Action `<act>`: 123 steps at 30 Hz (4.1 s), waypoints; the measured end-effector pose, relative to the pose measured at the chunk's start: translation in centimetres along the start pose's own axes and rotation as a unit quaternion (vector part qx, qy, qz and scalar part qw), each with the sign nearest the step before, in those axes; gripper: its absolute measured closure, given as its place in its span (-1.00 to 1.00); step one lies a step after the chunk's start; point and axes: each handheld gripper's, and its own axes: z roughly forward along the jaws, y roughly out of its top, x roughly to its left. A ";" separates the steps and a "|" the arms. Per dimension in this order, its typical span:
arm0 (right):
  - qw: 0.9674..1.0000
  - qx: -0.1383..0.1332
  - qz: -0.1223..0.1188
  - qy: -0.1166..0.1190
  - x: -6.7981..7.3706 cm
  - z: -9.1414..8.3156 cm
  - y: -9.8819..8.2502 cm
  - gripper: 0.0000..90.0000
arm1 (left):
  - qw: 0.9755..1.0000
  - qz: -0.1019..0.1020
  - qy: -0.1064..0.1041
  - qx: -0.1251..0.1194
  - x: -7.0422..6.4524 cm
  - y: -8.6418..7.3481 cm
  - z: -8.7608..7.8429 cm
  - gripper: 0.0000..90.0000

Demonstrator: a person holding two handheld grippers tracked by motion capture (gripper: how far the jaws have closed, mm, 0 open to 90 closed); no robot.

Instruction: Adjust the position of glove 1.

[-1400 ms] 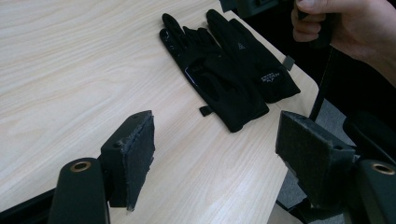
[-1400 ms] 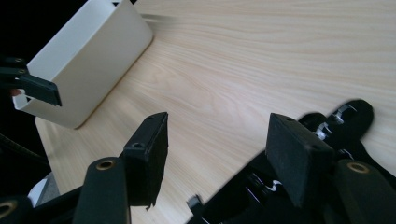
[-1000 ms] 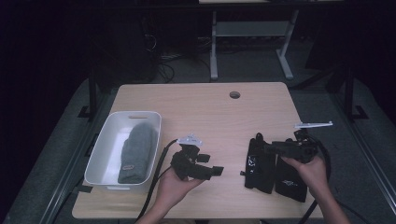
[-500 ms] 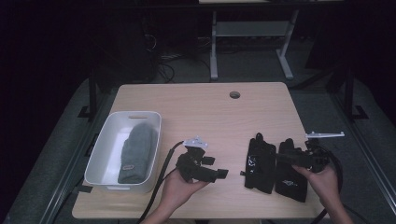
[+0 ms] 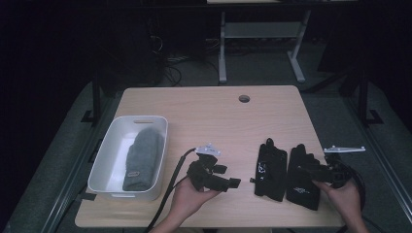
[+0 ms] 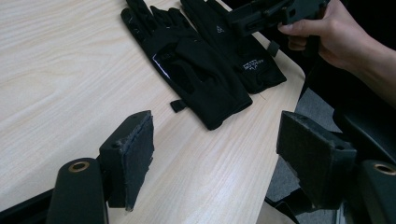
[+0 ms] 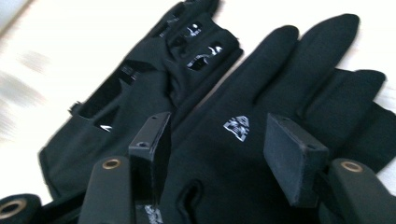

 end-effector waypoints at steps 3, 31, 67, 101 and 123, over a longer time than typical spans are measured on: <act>1.000 0.008 -0.010 -0.018 0.1 0.1 -0.2 -0.02 | 1.000 0.001 -0.001 0.002 0.0 0.0 0.1 -0.40; 0.978 0.025 -0.147 -0.148 3.2 1.3 -1.0 0.77 | 1.000 -0.005 -0.003 0.003 0.2 -0.5 0.0 -0.40; 0.988 -0.022 -0.127 -0.081 8.4 1.5 5.1 0.77 | 1.000 -0.002 0.003 -0.002 0.4 -0.6 -1.1 -0.40; 0.996 -0.007 -0.069 -0.059 6.1 2.1 1.3 0.87 | 1.000 -0.007 0.005 0.014 0.9 -1.3 0.2 -0.39; 0.996 0.019 -0.085 0.008 8.5 4.5 0.3 0.84 | 0.999 -0.013 0.001 0.033 1.0 -1.3 2.5 -0.39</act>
